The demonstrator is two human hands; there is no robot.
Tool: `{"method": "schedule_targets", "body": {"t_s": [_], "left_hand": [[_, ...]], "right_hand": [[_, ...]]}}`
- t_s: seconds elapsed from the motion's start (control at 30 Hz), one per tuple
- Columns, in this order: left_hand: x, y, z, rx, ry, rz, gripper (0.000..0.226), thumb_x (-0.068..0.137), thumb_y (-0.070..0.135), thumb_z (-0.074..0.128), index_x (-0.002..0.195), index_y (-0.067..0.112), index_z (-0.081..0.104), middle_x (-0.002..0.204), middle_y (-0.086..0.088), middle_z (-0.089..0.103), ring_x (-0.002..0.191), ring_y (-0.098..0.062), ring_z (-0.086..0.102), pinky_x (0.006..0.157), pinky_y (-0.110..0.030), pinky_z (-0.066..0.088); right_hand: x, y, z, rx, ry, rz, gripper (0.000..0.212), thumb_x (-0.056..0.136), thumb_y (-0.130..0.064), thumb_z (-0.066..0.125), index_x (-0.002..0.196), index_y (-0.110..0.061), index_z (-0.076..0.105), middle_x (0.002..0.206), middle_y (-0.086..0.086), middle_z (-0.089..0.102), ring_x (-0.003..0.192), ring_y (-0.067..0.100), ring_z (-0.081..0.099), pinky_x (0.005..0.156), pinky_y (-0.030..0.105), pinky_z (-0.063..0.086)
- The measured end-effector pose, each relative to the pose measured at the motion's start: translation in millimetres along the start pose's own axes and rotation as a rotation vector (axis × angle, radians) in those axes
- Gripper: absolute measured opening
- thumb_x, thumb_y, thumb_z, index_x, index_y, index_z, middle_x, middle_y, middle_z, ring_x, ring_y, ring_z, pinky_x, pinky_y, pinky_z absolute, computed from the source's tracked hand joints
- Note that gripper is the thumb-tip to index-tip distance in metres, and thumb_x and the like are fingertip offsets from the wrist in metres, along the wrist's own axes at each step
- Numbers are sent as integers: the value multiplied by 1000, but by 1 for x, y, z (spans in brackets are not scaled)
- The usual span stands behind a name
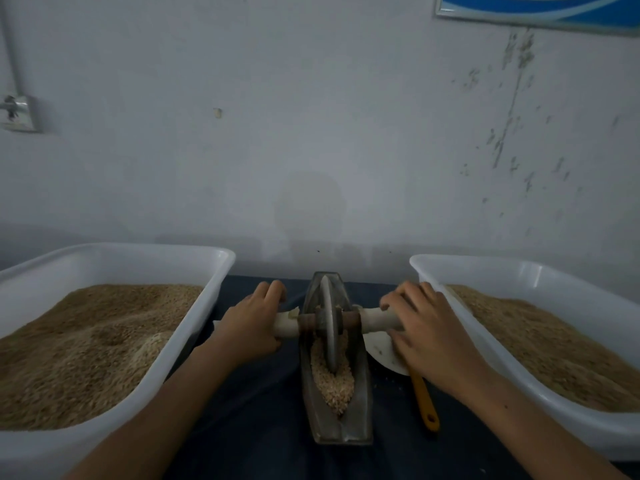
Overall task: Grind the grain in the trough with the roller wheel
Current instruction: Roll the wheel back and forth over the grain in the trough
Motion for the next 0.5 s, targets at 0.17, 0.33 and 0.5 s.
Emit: {"method": "schedule_targets", "body": {"t_s": [0.17, 0.33, 0.5], "left_hand": [[-10, -1, -9, 170, 147, 50, 54, 74, 51, 65, 117, 29, 39, 116, 10, 47, 105, -11, 51, 87, -26, 40], [-13, -11, -4, 203, 149, -8, 34, 82, 53, 56, 107, 30, 50, 103, 11, 63, 90, -9, 61, 66, -21, 40], [-12, -13, -3, 162, 218, -30, 27, 80, 47, 62, 95, 25, 62, 87, 4, 69, 80, -15, 65, 64, -25, 45]], "right_hand": [[-18, 6, 23, 87, -184, 12, 8, 96, -26, 50, 89, -30, 48, 87, -13, 55, 71, 5, 51, 62, 22, 46], [-34, 11, 56, -46, -432, -67, 14, 95, -13, 46, 97, -26, 50, 92, -9, 53, 74, 8, 52, 62, 24, 44], [-45, 29, 69, -165, -497, -70, 26, 92, -13, 47, 114, -27, 47, 98, -8, 57, 77, 14, 59, 58, 28, 42]]}}
Point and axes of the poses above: each hand's wrist, its own x-axis towards the middle knuckle, its own z-axis out of the palm, y = z × x, the point moved 10 cm from there along x, towards the middle knuckle
